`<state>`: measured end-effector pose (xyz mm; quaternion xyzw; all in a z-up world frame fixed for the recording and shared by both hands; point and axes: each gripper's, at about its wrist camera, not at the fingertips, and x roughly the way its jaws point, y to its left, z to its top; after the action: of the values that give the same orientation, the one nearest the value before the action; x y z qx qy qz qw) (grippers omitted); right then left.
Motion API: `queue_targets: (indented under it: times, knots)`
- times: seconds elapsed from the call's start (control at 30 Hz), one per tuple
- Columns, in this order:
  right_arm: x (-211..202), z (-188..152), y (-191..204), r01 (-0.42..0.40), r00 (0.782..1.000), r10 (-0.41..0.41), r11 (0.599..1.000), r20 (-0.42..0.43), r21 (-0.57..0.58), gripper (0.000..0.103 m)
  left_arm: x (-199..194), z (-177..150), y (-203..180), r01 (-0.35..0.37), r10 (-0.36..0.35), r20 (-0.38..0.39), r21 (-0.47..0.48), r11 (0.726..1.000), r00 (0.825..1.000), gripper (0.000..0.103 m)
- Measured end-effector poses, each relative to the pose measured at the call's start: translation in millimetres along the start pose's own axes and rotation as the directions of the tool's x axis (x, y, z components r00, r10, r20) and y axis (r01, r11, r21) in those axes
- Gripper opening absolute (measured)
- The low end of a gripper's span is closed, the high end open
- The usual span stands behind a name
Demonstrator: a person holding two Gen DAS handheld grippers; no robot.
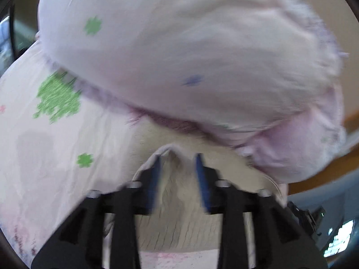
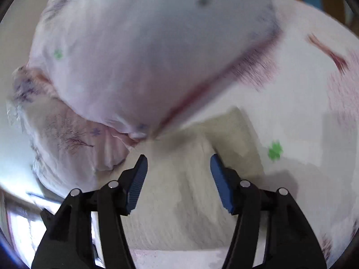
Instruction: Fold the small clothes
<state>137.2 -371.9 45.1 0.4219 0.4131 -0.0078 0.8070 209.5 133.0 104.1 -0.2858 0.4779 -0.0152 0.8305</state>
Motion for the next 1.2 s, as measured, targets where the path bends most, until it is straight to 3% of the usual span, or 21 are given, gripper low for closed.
queue_targets:
  times: [0.03, 0.1, 0.27, 0.43, 0.53, 0.6, 0.67, 0.73, 0.87, 0.97, 1.0, 1.13, 1.2]
  knots:
    - [0, -9, -6, -0.012, 1.0, 0.012, 1.0, -0.011, 0.001, 0.059, 0, -1, 6, -0.014, 0.014, 0.001, 0.016, 1.0, 1.0, 0.051]
    - [-2, -27, -16, 0.038, 0.999, -0.039, 0.998, -0.03, -0.053, 0.059, 3, -9, 20, -0.031, 0.032, -0.015, 0.067, 0.997, 0.999, 0.055]
    - [-3, -51, -42, 0.04, 0.996, -0.039, 0.999, -0.074, 0.004, 0.059, 41, -19, 48, -0.038, 0.05, -0.18, 0.073, 0.997, 0.982, 0.055]
    - [-13, -57, -39, 0.04, 0.995, -0.043, 0.999, -0.089, -0.034, 0.059, 68, -19, 51, -0.032, 0.049, -0.223, 0.076, 0.997, 0.974, 0.056]
    - [-15, -58, -30, 0.039, 0.994, -0.046, 0.997, -0.1, -0.067, 0.059, 73, -18, 51, 0.024, -0.014, -0.207, 0.05, 0.998, 0.978, 0.055]
    - [-17, -64, -28, 0.041, 0.992, -0.049, 0.996, -0.113, -0.08, 0.059, 77, -20, 51, 0.072, -0.064, -0.202, 0.032, 0.997, 0.977, 0.047]
    - [-17, -66, -32, 0.042, 0.991, -0.051, 0.996, -0.124, -0.076, 0.059, 80, -23, 52, 0.082, -0.077, -0.201, 0.018, 0.997, 0.977, 0.028]
    - [-18, -67, -38, 0.05, 0.99, -0.058, 0.997, -0.132, -0.066, 0.059, 81, -27, 57, 0.13, -0.137, -0.202, -0.046, 0.99, 0.97, 0.017]
    - [-25, -68, -49, 0.056, 0.989, -0.062, 0.997, -0.131, -0.05, 0.059, 60, -26, 35, 0.24, -0.241, -0.185, -0.033, 0.97, 0.953, 0.013]
    - [-37, -68, -59, 0.053, 0.992, -0.058, 0.998, -0.114, -0.039, 0.059, 38, -27, -18, 0.345, -0.334, -0.187, 0.031, 0.938, 0.924, 0.013]
    - [-40, -68, -62, 0.055, 0.993, -0.058, 0.998, -0.107, -0.035, 0.059, 34, -29, -44, 0.395, -0.378, -0.198, 0.05, 0.917, 0.904, 0.013]
    - [-65, -65, -85, 0.067, 0.997, -0.066, 0.998, -0.051, 0.016, 0.059, 49, -57, -161, 0.575, -0.533, -0.304, 0.064, 0.816, 0.79, 0.013]
    - [-75, -61, -97, 0.078, 0.997, -0.077, 0.996, -0.031, 0.04, 0.059, 78, -78, -211, 0.599, -0.554, -0.359, 0.02, 0.801, 0.752, 0.015]
